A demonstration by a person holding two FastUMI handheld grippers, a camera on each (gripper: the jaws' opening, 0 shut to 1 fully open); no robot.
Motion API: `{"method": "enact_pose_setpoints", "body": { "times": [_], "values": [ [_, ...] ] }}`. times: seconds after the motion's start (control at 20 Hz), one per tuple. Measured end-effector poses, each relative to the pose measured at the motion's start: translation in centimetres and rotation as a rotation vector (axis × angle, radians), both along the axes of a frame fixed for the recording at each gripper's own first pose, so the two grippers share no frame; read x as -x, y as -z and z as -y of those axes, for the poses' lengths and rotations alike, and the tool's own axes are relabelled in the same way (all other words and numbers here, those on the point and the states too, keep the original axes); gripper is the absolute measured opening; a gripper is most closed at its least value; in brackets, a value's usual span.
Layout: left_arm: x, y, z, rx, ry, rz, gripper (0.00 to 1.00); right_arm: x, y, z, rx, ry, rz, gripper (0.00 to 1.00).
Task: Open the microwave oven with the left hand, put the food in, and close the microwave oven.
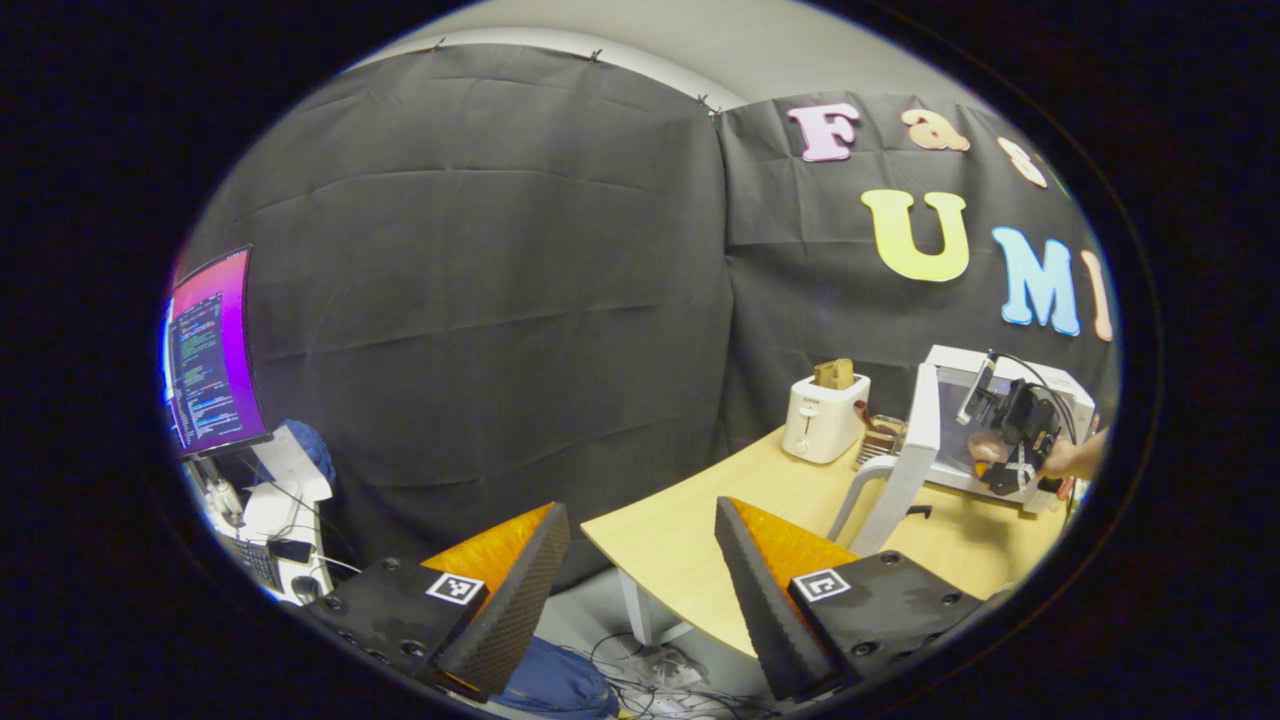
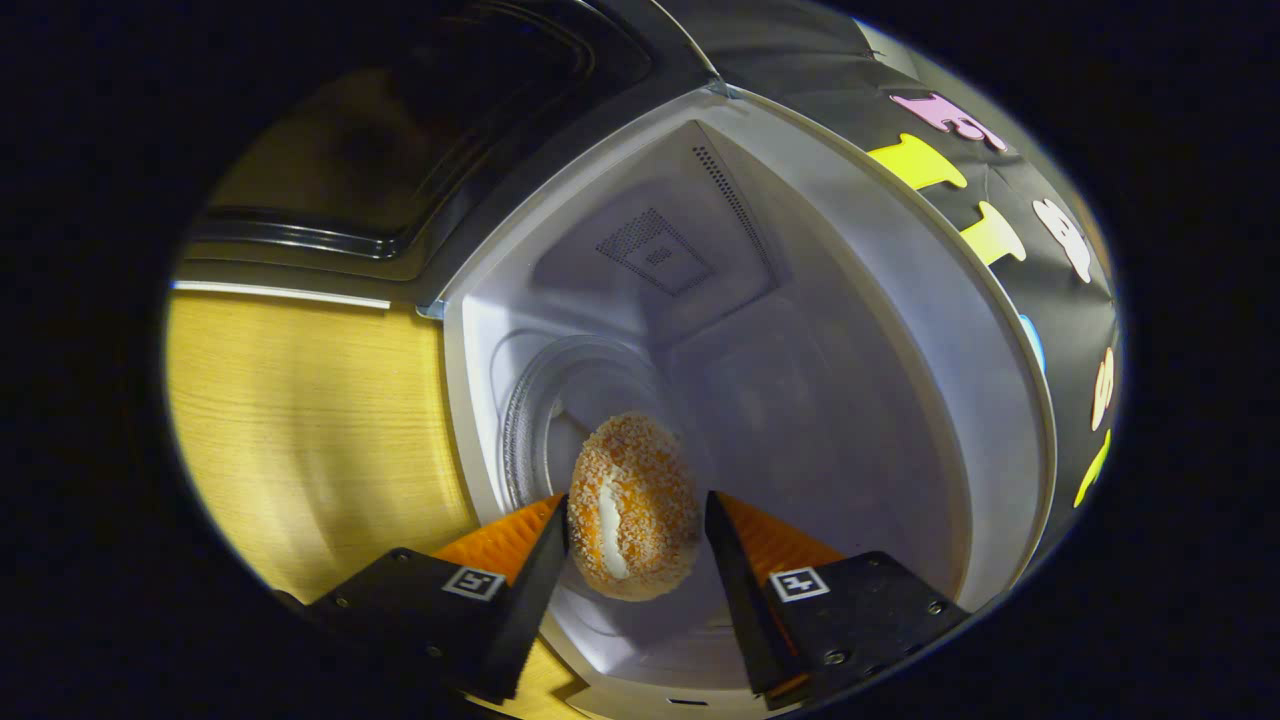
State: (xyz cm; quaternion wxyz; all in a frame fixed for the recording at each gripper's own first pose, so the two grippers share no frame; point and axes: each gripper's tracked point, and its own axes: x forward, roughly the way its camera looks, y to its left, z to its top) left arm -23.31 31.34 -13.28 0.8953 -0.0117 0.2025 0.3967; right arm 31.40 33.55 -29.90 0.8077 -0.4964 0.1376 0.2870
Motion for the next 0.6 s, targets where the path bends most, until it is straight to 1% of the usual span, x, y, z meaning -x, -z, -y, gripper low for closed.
{"method": "enact_pose_setpoints", "body": {
  "times": [0.05, 0.2, 0.35, 0.4, 0.6],
  "values": [
    [-0.2, 0.0, -0.1, 0.003, 0.007, 0.005, 0.95, 0.2, -0.1, 0.1, -0.004, -0.007, 0.005, 0.97],
    [-1.1, 0.4, -0.6, 0.016, 0.038, 0.022, 0.95, 2.2, -1.5, 0.0, -0.029, -0.011, -0.003, 0.97],
    [-2.3, 0.8, -1.3, 0.032, 0.083, 0.043, 0.96, 5.6, -3.3, -0.7, -0.107, -0.019, -0.035, 0.97],
    [-2.8, 1.2, -1.7, 0.036, 0.102, 0.046, 0.98, 6.8, -4.3, -0.9, -0.134, -0.023, -0.036, 0.98],
    [-5.2, 2.6, -3.0, 0.048, 0.183, 0.033, 0.98, 11.2, -9.0, -1.2, -0.245, -0.035, -0.021, 0.97]
  ]
}}
